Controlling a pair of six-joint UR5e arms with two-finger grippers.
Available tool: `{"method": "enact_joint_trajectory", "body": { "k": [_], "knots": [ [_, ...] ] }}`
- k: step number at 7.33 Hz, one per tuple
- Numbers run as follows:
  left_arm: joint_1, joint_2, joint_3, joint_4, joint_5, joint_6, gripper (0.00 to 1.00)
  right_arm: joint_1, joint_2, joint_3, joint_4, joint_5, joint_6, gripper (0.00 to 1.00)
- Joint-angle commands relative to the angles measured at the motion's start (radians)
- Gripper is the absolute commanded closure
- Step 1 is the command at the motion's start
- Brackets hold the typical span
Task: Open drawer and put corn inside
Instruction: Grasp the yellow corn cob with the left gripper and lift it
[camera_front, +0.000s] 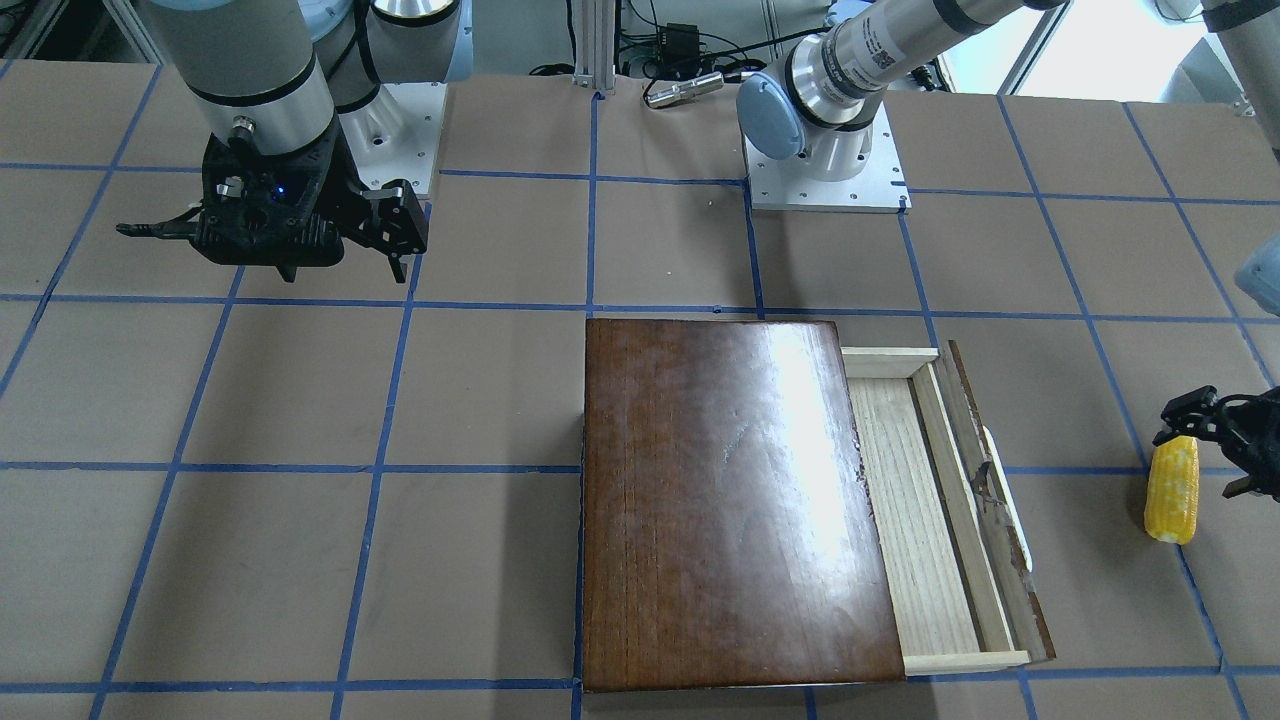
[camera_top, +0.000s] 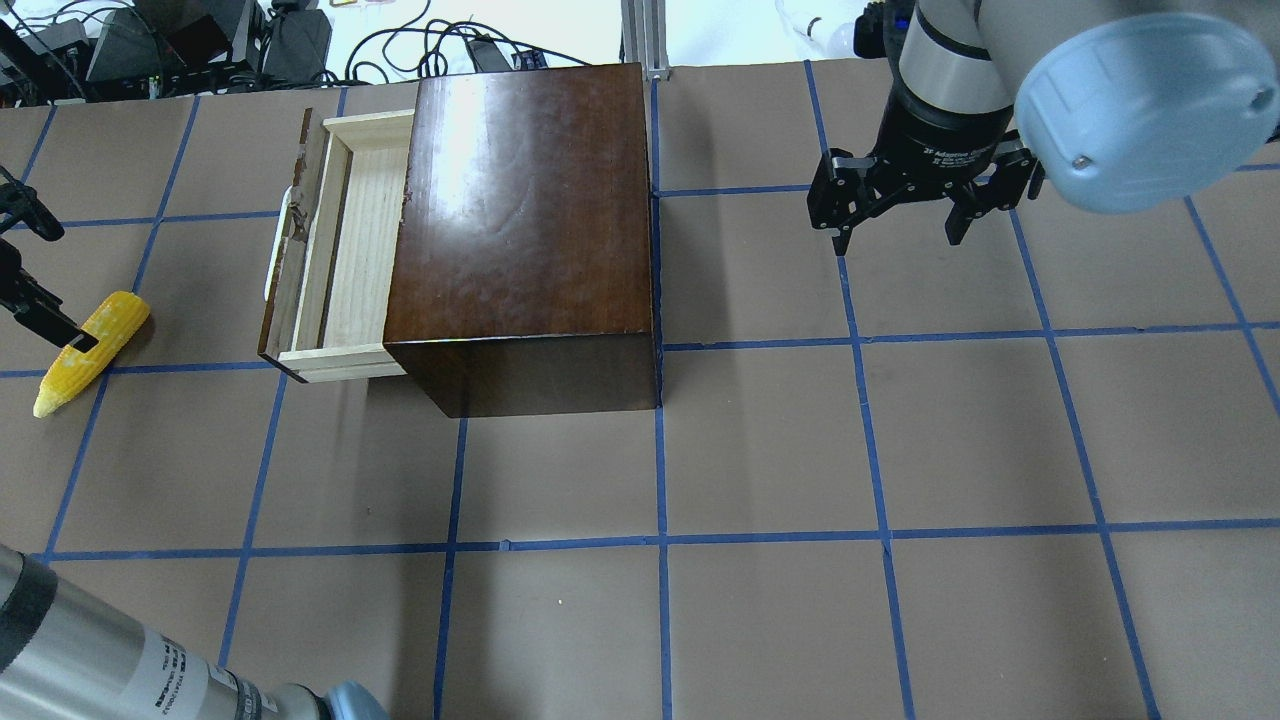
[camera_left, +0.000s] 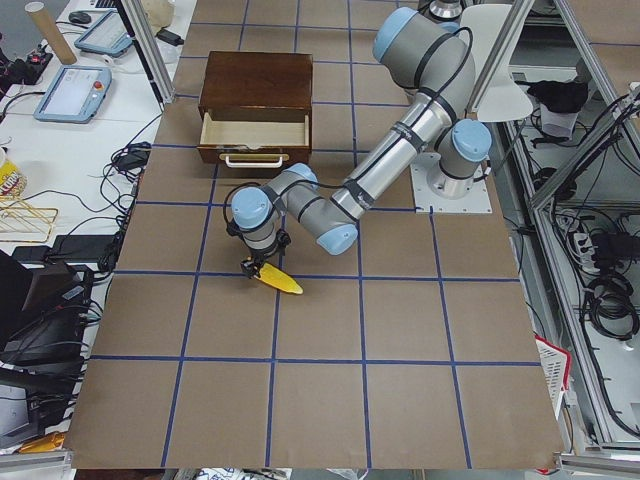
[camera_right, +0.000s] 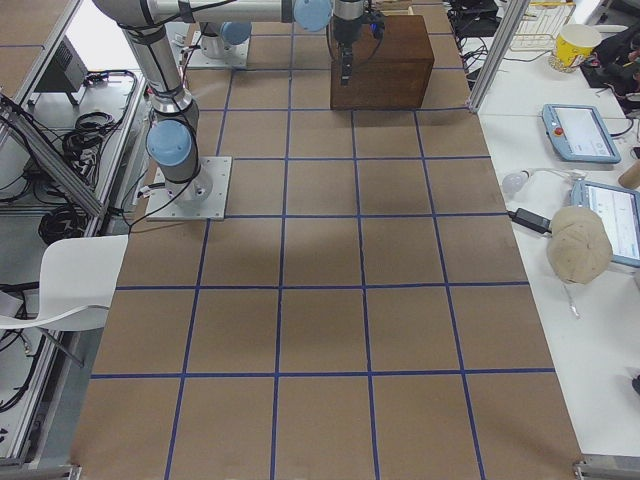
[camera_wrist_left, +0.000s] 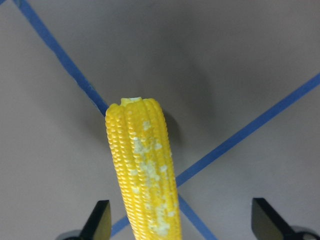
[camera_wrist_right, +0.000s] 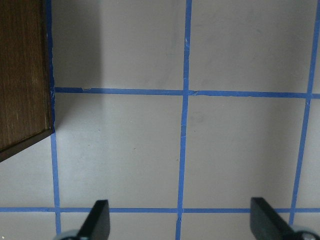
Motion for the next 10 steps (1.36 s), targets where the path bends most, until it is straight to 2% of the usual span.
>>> {"method": "enact_joint_trajectory", "body": {
  "k": [1, 3, 4, 5, 6, 7, 8, 10],
  "knots": [
    [0.023, -0.054, 0.003, 0.013, 0.002, -0.046, 0.0, 0.0, 0.0, 0.0, 0.0, 0.0, 0.0, 0.0],
    [0.021, -0.058, -0.005, 0.011, -0.001, -0.113, 0.0, 0.0, 0.0, 0.0, 0.0, 0.0, 0.0, 0.0],
    [0.021, -0.058, -0.003, 0.013, -0.001, -0.107, 0.15, 0.0, 0.0, 0.0, 0.0, 0.0, 0.0, 0.0],
    [0.021, -0.055, 0.0, 0.014, 0.002, -0.101, 0.52, 0.0, 0.0, 0.0, 0.0, 0.0, 0.0, 0.0],
    [0.013, -0.043, 0.001, 0.014, 0.004, -0.101, 0.82, 0.0, 0.0, 0.0, 0.0, 0.0, 0.0, 0.0],
    [0.013, -0.043, 0.002, 0.014, 0.001, -0.101, 0.95, 0.0, 0.0, 0.0, 0.0, 0.0, 0.0, 0.0],
    [0.013, -0.042, 0.002, 0.014, 0.001, -0.099, 0.99, 0.0, 0.0, 0.0, 0.0, 0.0, 0.0, 0.0],
    [0.012, -0.023, 0.005, 0.014, -0.003, -0.098, 1.0, 0.0, 0.0, 0.0, 0.0, 0.0, 0.0, 0.0]
  ]
}}
